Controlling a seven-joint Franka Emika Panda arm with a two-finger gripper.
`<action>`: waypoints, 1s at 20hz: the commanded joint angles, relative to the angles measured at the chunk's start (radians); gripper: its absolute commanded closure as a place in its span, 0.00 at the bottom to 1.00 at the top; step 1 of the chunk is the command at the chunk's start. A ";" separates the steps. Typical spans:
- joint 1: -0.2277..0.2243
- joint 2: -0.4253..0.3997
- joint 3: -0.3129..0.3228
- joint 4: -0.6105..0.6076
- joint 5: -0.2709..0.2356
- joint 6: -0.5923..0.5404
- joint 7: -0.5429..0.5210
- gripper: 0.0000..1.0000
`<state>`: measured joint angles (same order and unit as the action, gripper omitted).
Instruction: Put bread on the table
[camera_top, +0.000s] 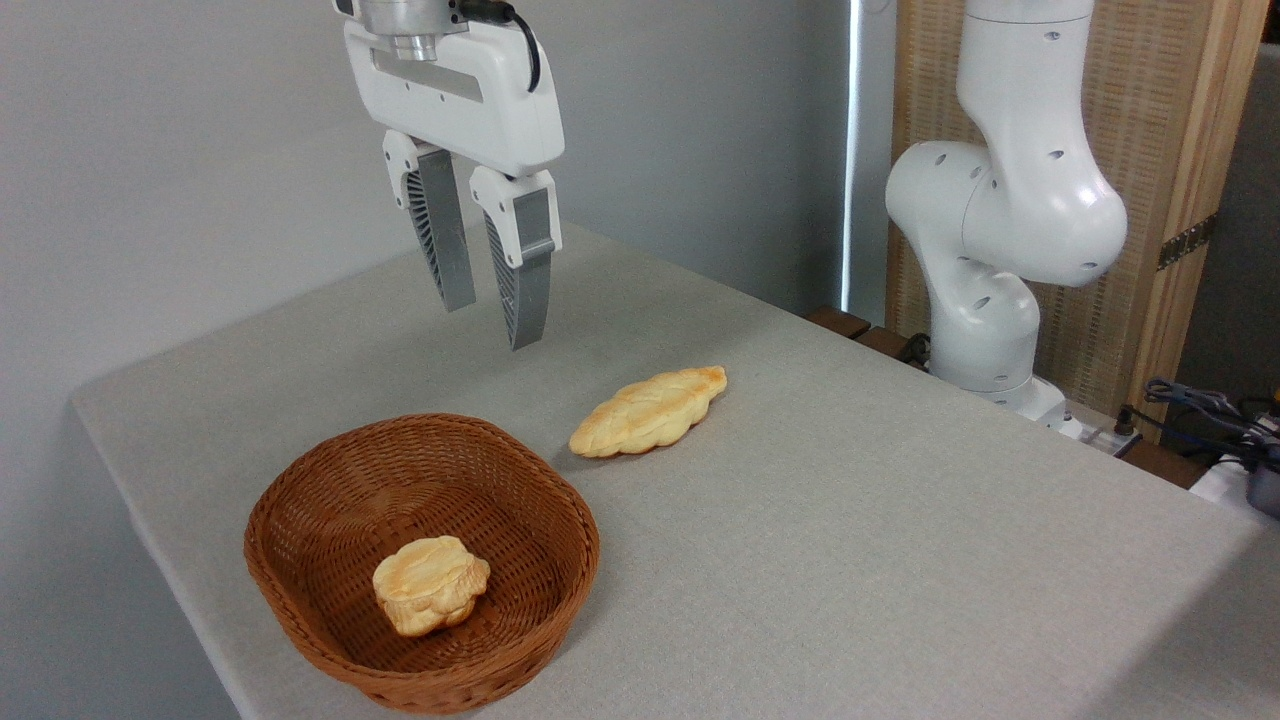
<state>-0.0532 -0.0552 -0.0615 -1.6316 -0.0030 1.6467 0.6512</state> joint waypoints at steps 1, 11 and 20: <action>-0.014 0.011 0.020 0.030 0.008 -0.036 0.016 0.00; -0.070 0.023 0.091 0.041 -0.002 -0.077 0.022 0.00; -0.057 0.029 0.091 0.041 -0.005 -0.111 0.019 0.00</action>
<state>-0.1031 -0.0330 0.0143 -1.6155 -0.0030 1.5607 0.6575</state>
